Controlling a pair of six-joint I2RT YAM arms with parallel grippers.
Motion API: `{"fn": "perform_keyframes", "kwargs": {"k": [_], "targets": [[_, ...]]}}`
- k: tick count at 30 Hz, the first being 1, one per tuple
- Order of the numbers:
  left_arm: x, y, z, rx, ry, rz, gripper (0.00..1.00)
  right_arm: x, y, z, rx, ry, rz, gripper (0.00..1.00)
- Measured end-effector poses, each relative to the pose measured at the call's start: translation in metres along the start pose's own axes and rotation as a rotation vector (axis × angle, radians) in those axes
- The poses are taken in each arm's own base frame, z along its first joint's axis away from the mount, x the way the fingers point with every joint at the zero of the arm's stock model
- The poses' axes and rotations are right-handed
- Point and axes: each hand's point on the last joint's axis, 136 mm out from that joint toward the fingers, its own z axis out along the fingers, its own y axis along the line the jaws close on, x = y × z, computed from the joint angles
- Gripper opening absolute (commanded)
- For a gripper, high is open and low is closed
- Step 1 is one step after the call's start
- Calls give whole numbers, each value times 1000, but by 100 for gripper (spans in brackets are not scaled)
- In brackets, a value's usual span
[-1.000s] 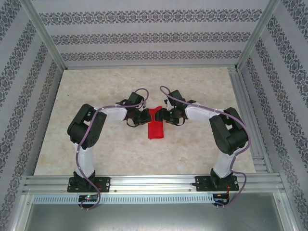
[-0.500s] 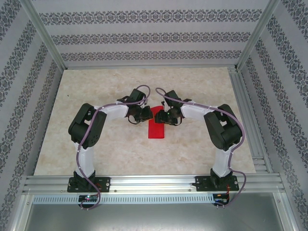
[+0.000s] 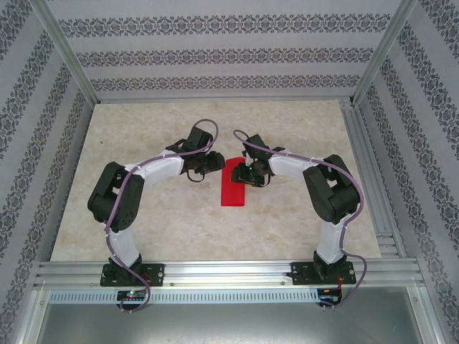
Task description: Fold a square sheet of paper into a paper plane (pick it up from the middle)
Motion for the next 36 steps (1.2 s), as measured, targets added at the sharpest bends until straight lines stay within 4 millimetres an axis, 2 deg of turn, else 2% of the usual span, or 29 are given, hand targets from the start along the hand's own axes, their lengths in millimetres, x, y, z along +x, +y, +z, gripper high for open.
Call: {"fn": "perform_keyframes", "kwargs": {"k": [7, 15, 29, 36], "targets": [[5, 10, 1, -30, -1, -15, 38, 1, 1, 1, 23, 16, -31, 53], [7, 10, 3, -24, 11, -22, 35, 2, 2, 2, 44, 30, -78, 56], [19, 10, 16, 8, 74, -36, 23, 3, 2, 4, 57, 47, -86, 57], [29, 11, 29, 33, 127, -51, 16, 2, 1, 4, 73, 48, -86, 57]]}}
